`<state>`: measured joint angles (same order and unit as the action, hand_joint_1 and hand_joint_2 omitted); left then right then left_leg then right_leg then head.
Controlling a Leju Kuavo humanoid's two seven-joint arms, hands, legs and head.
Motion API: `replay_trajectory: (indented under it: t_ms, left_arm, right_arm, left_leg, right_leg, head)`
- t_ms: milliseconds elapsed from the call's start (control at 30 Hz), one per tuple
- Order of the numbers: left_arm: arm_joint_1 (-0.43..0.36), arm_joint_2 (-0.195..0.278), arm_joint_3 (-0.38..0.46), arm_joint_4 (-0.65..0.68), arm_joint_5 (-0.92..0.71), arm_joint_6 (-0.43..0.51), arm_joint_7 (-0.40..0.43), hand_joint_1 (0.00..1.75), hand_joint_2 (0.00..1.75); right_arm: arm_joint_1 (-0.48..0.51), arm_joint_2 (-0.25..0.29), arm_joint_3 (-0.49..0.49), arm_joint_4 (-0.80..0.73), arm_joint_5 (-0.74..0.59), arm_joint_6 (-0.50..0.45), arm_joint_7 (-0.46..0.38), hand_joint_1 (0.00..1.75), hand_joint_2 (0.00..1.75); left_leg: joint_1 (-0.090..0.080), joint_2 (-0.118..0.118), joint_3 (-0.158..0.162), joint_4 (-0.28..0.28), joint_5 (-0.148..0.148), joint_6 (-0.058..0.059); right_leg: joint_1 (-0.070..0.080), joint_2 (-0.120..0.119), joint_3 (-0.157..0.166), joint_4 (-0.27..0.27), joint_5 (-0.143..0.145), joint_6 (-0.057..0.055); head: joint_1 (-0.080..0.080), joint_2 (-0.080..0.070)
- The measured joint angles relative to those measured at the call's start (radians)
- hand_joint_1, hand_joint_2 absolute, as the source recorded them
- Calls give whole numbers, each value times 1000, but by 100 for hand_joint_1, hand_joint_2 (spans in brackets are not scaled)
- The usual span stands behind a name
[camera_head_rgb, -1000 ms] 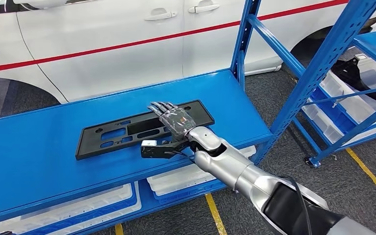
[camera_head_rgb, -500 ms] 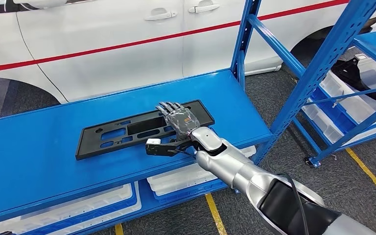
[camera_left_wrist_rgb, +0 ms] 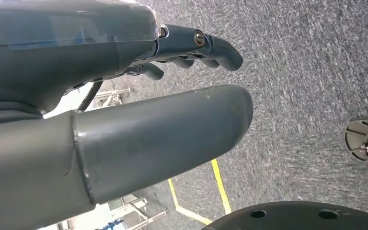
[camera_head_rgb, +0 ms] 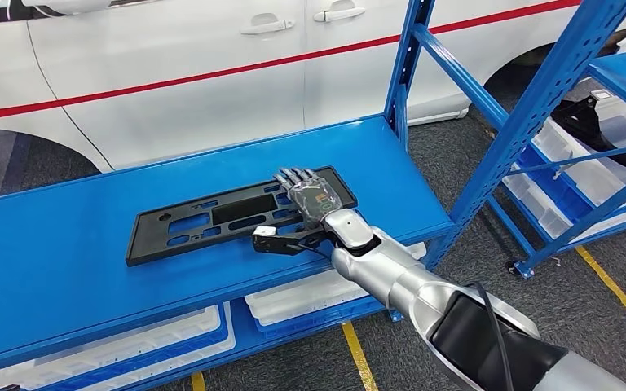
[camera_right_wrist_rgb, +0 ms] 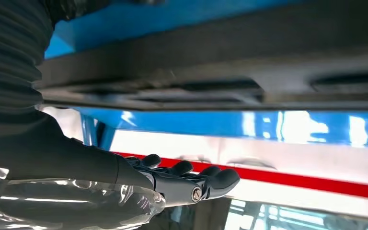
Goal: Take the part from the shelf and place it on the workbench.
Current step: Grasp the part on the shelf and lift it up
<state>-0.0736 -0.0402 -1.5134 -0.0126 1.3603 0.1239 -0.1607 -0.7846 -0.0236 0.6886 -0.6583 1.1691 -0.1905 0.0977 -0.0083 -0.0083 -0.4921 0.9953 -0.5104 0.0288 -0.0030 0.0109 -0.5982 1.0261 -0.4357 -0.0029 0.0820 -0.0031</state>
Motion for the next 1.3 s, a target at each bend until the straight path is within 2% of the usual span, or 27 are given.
replay_trajectory:
  t_ms: [400, 1300]
  left_arm:
    - [-1, 5, 2, 0, 47, -5, -2, 0, 0]
    - [0, 9, 3, 0, 76, -3, -21, 0, 0]
  right_arm:
    - [-8, 0, -31, 61, -7, 18, 4, 175, 175]
    - [12, -1, -70, 22, -1, 27, -15, 175, 175]
  left_leg:
    - [0, 0, 0, 0, 0, 0]
    - [0, 0, 2, 0, 0, 0]
  right_leg:
    - [0, 0, 0, 0, 0, 0]
    - [0, 0, 3, 0, 0, 0]
  head:
    - [0, 0]
    - [0, 0]
